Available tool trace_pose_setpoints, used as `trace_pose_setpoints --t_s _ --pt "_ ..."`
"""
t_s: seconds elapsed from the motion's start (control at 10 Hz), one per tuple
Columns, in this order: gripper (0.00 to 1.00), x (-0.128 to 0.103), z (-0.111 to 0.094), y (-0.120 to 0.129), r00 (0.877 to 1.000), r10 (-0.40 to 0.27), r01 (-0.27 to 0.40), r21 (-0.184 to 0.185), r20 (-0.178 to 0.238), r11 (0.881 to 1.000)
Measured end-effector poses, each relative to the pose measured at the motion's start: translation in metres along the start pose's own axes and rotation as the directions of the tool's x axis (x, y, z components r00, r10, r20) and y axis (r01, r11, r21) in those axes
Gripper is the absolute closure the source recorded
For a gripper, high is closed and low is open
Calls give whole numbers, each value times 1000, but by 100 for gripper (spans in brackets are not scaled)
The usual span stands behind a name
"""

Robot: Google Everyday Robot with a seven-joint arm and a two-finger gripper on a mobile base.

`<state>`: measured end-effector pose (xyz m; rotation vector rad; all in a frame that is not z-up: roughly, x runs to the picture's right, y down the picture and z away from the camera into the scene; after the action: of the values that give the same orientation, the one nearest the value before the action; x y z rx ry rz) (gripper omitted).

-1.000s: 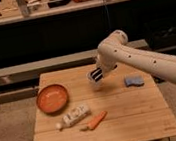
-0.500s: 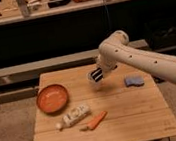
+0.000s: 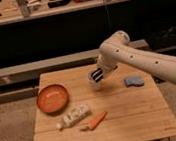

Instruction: Place the eraser in the ceramic cup

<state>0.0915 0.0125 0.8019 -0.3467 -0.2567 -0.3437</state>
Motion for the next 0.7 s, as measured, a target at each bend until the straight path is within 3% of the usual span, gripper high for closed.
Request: trace_pose_setpoints --t_s 0.5,0.7 --pt "94 2 2 2 1000 -1 1 3 17 1000" --pt "100 3 4 3 1000 -3 3 5 28 1000"
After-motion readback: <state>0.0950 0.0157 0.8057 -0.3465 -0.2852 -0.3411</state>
